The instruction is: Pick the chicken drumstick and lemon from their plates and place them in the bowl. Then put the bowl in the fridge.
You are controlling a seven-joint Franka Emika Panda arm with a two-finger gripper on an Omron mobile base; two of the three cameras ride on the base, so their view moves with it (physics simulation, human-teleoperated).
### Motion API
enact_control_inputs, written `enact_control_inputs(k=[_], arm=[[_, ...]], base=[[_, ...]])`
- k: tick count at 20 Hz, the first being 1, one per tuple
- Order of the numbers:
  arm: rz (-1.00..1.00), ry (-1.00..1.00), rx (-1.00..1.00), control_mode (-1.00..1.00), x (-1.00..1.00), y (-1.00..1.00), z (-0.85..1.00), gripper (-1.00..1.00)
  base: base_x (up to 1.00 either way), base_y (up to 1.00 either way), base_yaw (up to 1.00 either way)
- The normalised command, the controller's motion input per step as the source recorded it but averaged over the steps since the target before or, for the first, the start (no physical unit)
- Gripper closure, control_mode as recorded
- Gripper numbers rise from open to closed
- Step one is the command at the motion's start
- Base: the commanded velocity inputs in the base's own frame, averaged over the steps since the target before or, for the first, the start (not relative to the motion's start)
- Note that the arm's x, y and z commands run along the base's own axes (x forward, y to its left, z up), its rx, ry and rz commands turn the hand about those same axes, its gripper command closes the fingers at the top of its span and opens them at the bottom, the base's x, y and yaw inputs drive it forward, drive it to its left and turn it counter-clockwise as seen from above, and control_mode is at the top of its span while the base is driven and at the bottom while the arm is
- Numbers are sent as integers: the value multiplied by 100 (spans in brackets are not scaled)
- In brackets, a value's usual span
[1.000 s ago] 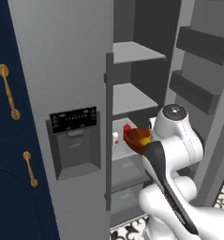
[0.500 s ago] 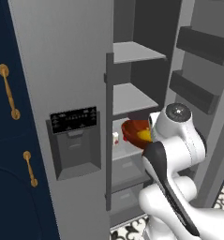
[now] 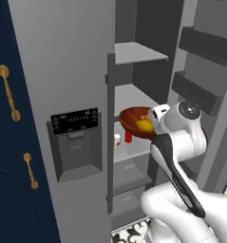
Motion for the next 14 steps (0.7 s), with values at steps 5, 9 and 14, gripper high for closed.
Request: enact_control_inputs(k=[5,9,14], arm=[[13,-7,-13,-100,62,-19,0,100],[2,-4,-16,-100,42,-14,-4,100],[0,-6,-3,-100,47,-10,2,100]], base=[[0,0,0],[0,0,0],[0,0,0]])
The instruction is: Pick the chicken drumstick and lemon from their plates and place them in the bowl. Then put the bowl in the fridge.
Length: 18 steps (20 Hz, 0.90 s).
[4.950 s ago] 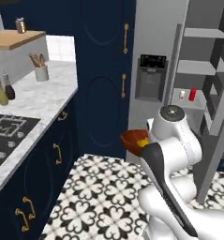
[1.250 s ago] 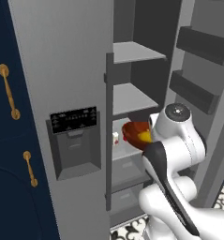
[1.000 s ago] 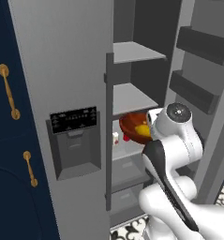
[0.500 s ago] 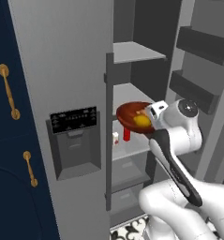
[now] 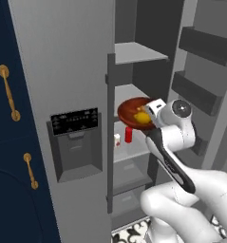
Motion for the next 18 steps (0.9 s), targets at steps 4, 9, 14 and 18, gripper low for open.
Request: enact_control_inputs(k=[4,9,14,18], arm=[[0,0,2,-100,57,-28,1,100],[0,0,5,-100,67,-8,1,100],[0,0,8,-100,59,4,0,100],[0,0,2,-100,63,4,0,100]], base=[[0,0,0],[0,0,0],[0,0,0],[0,0,0]])
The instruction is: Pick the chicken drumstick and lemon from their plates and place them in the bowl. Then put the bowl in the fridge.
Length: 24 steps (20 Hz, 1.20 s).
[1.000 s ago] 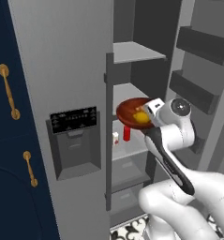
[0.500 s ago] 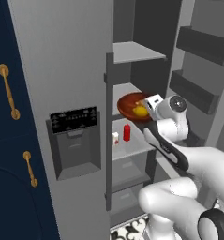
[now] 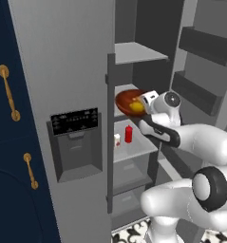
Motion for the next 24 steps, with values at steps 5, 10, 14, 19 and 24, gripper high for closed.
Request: enact_control_inputs(k=[5,10,14,19,24], arm=[[0,2,0,-100,34,13,-2,100],[0,8,-2,-100,34,0,-11,100],[0,6,-1,-100,44,0,-10,100],[0,0,0,-100,44,0,-3,100],[0,1,0,-100,52,0,-15,100]], base=[[0,0,0],[0,0,0],[0,0,0],[0,0,0],[0,0,0]])
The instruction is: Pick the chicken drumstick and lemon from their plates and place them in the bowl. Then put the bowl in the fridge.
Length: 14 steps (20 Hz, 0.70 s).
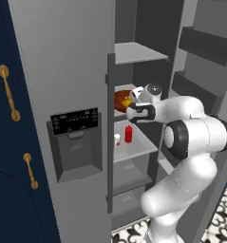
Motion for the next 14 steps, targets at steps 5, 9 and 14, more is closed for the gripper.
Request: enact_control_inputs(k=[5,9,14], arm=[[0,0,-2,-100,30,0,-37,100],[0,0,-1,-100,20,4,-14,100],[0,0,0,-100,30,13,0,100]], base=[[0,0,0],[0,0,0],[0,0,0]])
